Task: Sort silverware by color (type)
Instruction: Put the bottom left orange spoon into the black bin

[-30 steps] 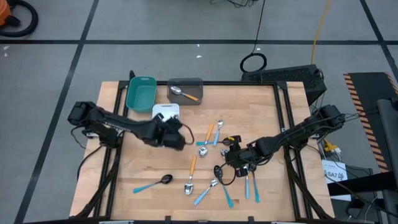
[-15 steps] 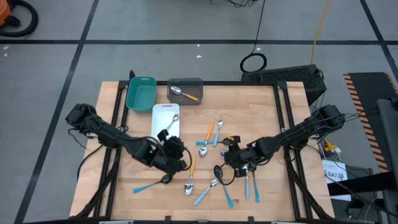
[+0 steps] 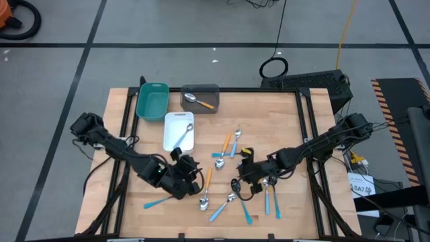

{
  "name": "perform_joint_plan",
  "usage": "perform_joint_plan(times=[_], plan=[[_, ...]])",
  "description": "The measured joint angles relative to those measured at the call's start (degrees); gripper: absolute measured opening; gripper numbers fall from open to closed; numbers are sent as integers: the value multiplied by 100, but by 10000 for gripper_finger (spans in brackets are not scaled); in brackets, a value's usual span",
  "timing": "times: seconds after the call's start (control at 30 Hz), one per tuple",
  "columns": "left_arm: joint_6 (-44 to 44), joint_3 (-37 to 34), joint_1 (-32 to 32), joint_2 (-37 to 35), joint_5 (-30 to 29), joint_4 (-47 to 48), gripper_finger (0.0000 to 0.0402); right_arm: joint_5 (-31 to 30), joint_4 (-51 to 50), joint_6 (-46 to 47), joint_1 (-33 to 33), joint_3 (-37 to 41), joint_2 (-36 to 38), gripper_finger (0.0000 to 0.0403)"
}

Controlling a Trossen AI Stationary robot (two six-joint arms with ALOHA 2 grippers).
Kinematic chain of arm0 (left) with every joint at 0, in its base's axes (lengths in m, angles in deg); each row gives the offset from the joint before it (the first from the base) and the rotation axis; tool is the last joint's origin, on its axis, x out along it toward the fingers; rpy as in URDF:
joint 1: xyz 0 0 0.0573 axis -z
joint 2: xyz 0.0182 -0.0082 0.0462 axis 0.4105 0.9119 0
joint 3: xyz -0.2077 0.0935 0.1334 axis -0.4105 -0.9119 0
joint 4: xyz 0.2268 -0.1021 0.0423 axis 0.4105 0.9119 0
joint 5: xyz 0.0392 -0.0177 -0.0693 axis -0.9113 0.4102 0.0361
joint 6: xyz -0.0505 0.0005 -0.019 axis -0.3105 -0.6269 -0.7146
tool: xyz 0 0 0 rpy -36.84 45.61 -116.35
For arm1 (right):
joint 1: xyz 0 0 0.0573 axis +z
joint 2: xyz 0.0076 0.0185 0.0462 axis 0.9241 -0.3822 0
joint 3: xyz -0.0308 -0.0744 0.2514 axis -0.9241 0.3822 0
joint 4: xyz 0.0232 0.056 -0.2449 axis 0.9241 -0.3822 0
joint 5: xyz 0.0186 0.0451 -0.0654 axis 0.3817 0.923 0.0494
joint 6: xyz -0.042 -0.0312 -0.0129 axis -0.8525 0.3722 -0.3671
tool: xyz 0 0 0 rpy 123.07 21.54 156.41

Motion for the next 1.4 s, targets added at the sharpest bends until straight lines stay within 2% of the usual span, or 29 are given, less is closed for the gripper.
perform_joint_plan(times=[0.17, 0.33, 0.53, 0.67, 0.87, 0.97, 1.23, 1.4], plan=[[-92, 0, 254, 0, 3, 68, 113, 58, 1043, -501, -2, 0, -71, 153], [-384, -2, 565, 85, 20, 123, 113, 714, 2118, -1081, -100, 0, -376, 153], [-754, -2, 840, 76, 13, 122, 113, 1548, 3188, -1490, -362, -110, -1149, 153], [-813, -2, 1006, 101, 9, 120, 113, 1867, 2972, -1673, -556, -660, -1759, 153], [-910, 2, 1166, 311, -51, 214, 113, 2168, 1822, -2104, -776, -1691, -2501, 159], [-892, -2, 1222, 481, -53, 330, 113, 2512, 1412, -2312, -924, -2055, -2767, 171], [-970, 0, 1312, 748, -2, 466, 113, 2863, 1262, -3031, -1266, -2354, -3179, 187], [-995, 0, 1311, 752, 11, 494, 113, 3069, 1175, -3095, -1469, -2352, -3360, 187]])
